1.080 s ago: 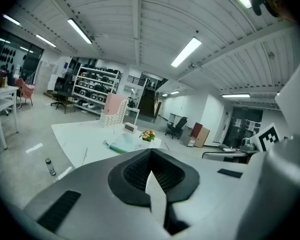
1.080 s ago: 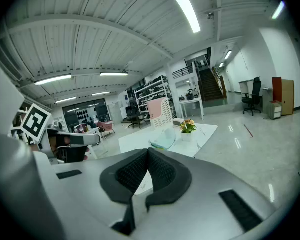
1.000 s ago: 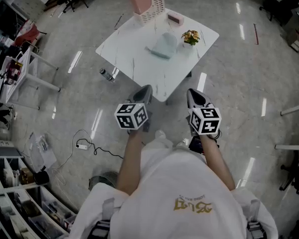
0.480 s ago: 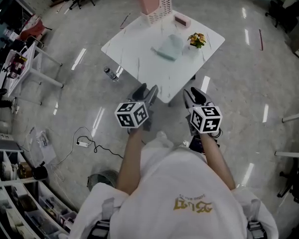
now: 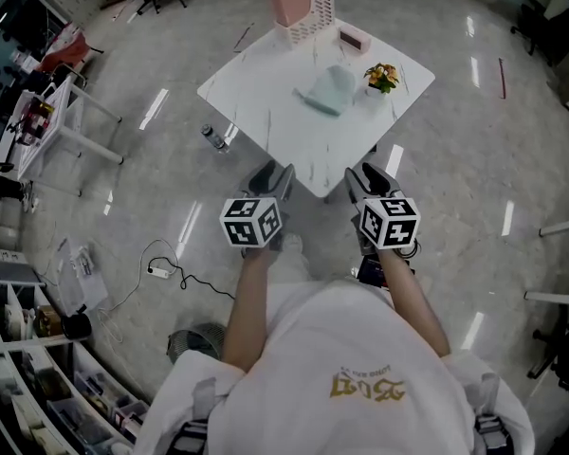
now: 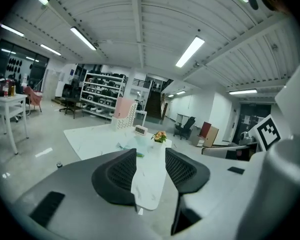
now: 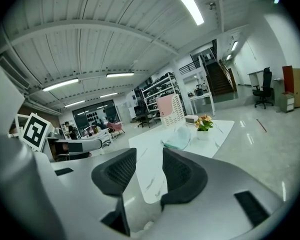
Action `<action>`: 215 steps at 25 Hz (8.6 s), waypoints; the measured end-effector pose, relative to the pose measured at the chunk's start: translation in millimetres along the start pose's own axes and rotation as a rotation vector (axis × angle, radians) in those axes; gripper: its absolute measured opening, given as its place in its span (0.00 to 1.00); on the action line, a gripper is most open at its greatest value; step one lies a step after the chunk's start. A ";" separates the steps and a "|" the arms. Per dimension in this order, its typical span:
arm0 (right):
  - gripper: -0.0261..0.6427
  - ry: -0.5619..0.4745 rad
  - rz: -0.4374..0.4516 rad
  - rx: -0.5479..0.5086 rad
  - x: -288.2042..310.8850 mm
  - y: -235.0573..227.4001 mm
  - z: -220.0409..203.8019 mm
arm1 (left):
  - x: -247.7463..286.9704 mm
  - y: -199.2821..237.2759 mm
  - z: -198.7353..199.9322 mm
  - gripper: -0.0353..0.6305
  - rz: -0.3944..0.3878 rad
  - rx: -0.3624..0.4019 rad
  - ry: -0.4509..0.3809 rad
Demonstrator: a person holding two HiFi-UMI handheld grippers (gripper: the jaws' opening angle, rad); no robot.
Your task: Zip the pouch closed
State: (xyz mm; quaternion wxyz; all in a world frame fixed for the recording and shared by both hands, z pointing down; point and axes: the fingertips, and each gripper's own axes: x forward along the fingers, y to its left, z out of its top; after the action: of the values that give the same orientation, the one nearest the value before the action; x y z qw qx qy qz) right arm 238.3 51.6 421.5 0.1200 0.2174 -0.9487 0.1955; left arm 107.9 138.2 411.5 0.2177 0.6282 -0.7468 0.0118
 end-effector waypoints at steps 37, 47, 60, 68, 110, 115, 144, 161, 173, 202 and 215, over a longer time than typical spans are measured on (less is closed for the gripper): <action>0.28 0.117 -0.566 0.336 281.7 -51.4 -40.6 | 315.5 202.9 3.0 0.31 -0.581 0.323 0.453; 0.28 0.144 -0.586 0.367 302.1 -57.3 -54.9 | 359.1 205.4 -29.7 0.31 -0.657 0.482 0.557; 0.28 0.166 -0.609 0.391 312.3 -58.7 -61.2 | 383.9 203.8 -56.3 0.35 -0.764 0.662 0.655; 0.28 0.175 -0.615 0.401 314.8 -61.0 -64.9 | 387.1 195.7 -66.0 0.35 -0.845 0.783 0.665; 0.21 0.343 -0.734 0.301 375.1 -97.3 -93.0 | 337.2 170.8 -92.3 0.11 -0.990 0.772 0.673; 0.11 0.373 -0.790 0.263 368.9 -100.0 -93.8 | 336.6 169.7 -91.2 0.11 -0.990 0.771 0.665; 0.06 0.384 -0.610 0.198 377.2 -92.3 -94.8 | 348.8 155.6 -90.1 0.11 -0.917 0.846 0.581; 0.06 0.393 -0.590 0.163 373.9 -89.1 -94.8 | 348.7 170.9 -85.8 0.11 -0.873 0.810 0.600; 0.06 0.387 -0.613 0.186 363.8 -89.7 -95.7 | 347.2 179.7 -82.7 0.11 -0.843 0.793 0.608; 0.08 0.374 -0.764 0.345 308.2 -115.5 -115.1 | 350.0 203.7 -78.5 0.13 -0.705 0.808 0.600; 0.08 0.239 -0.796 0.283 272.8 -102.8 -76.9 | 335.0 197.4 -37.4 0.34 -0.649 0.598 0.493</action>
State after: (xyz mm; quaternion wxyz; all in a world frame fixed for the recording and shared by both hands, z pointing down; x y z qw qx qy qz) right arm 57.3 -100.8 608.3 0.2638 0.5561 -0.7345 0.2859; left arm -105.5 -122.0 609.8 0.1907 0.8414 -0.4034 0.3048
